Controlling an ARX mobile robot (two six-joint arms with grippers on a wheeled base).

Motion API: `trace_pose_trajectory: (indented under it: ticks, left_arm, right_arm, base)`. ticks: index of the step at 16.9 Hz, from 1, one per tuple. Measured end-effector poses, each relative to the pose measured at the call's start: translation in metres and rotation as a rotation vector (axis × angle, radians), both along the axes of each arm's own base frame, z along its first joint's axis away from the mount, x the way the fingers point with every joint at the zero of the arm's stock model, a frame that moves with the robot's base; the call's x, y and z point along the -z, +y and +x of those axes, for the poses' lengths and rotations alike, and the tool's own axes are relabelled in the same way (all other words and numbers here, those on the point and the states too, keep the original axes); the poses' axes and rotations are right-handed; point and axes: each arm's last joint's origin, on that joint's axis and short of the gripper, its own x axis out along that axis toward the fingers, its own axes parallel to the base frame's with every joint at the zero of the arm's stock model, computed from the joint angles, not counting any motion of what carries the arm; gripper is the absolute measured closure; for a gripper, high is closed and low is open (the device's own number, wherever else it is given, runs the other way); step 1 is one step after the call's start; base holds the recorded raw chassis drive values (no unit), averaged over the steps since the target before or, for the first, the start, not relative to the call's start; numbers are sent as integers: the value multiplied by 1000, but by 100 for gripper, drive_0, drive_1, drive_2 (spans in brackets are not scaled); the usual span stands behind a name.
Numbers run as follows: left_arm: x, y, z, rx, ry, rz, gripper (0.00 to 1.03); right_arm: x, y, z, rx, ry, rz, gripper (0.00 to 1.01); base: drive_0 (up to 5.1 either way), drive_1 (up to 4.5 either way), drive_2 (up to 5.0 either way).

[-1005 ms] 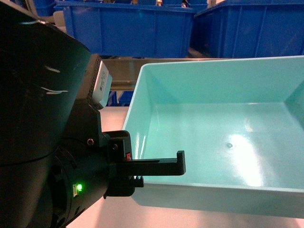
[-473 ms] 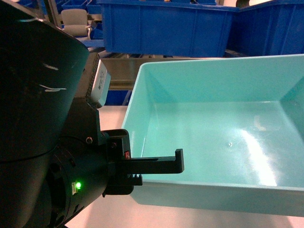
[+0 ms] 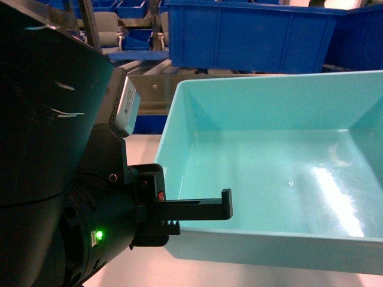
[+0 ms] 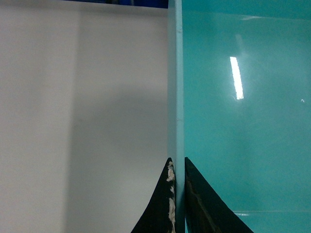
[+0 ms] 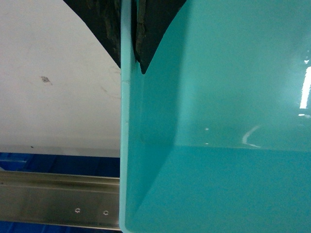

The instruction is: Organize blue bins on left shelf correctly

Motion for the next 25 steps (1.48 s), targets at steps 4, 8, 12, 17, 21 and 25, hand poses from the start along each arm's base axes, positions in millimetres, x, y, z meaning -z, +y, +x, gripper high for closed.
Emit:
trace_pose_trajectory:
  ticks: [4, 8, 12, 17, 21, 25]
  left_arm:
    - [0, 0, 0, -1, 0, 0, 101]
    - [0, 0, 0, 1, 0, 0, 101]
    - [0, 0, 0, 0, 0, -1, 101]
    - [0, 0, 0, -1, 0, 0, 101]
    - [0, 0, 0, 0, 0, 0, 101]
    - [0, 0, 0, 0, 1, -1, 101]
  right_arm:
    - [0, 0, 0, 0, -1, 0, 99]
    - [0, 0, 0, 0, 3, 0, 99]
    - [0, 0, 0, 0, -2, 0, 99]
    - [0, 0, 0, 0, 1, 0, 99]
    - [0, 0, 0, 0, 1, 0, 99]
    - [0, 0, 0, 0, 2, 0, 99]
  base:
    - [-507, 236, 236]
    - [-488, 258, 258]
    - [-493, 248, 248]
    - [-485, 288, 208]
    - [-480, 353, 135]
    - [-482, 350, 130]
